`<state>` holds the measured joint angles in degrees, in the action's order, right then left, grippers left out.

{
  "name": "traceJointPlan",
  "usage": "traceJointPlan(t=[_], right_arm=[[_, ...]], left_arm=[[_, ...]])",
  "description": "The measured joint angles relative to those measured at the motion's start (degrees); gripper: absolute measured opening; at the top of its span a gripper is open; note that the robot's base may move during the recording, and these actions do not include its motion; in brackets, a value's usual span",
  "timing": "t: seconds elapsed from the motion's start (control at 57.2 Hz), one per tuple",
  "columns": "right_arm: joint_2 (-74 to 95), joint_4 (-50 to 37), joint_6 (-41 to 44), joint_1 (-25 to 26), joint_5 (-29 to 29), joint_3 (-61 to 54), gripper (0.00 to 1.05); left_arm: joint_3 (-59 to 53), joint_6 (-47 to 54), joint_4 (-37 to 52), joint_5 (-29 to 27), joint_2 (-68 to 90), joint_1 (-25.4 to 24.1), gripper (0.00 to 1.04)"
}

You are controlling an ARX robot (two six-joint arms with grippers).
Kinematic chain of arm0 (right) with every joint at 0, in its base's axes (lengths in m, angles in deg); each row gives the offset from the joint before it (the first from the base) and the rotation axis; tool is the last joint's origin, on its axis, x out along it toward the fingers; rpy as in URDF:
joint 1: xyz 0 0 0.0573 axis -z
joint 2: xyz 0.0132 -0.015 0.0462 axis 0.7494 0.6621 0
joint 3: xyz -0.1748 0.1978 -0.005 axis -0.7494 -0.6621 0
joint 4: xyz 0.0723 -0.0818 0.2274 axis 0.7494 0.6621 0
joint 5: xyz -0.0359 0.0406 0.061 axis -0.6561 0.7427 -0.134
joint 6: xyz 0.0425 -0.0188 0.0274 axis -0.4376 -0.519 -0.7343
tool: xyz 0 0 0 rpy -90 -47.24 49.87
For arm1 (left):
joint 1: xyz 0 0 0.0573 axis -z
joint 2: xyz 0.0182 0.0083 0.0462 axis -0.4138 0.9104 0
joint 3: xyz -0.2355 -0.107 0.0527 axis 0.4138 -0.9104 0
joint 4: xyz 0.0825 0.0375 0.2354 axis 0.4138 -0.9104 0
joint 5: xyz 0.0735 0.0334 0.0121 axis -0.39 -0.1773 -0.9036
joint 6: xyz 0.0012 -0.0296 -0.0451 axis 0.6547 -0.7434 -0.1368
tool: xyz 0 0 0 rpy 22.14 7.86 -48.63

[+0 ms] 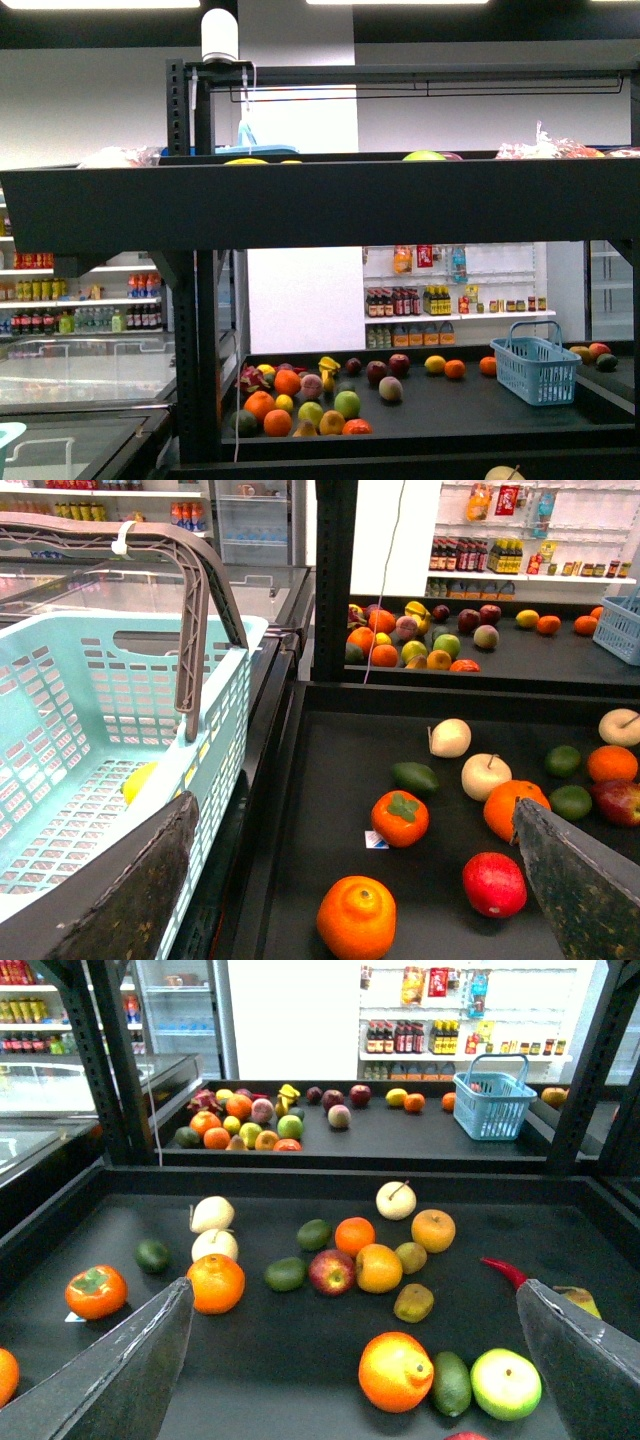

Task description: Pick lemon from shelf

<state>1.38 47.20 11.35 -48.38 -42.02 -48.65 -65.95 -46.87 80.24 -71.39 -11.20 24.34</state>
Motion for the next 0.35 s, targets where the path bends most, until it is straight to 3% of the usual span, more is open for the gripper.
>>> traceJointPlan(t=[0.35], right_arm=[[0.0, 0.0, 0.0, 0.0, 0.0, 0.0, 0.97]], left_arm=[[0.0, 0.0, 0.0, 0.0, 0.0, 0.0, 0.97]])
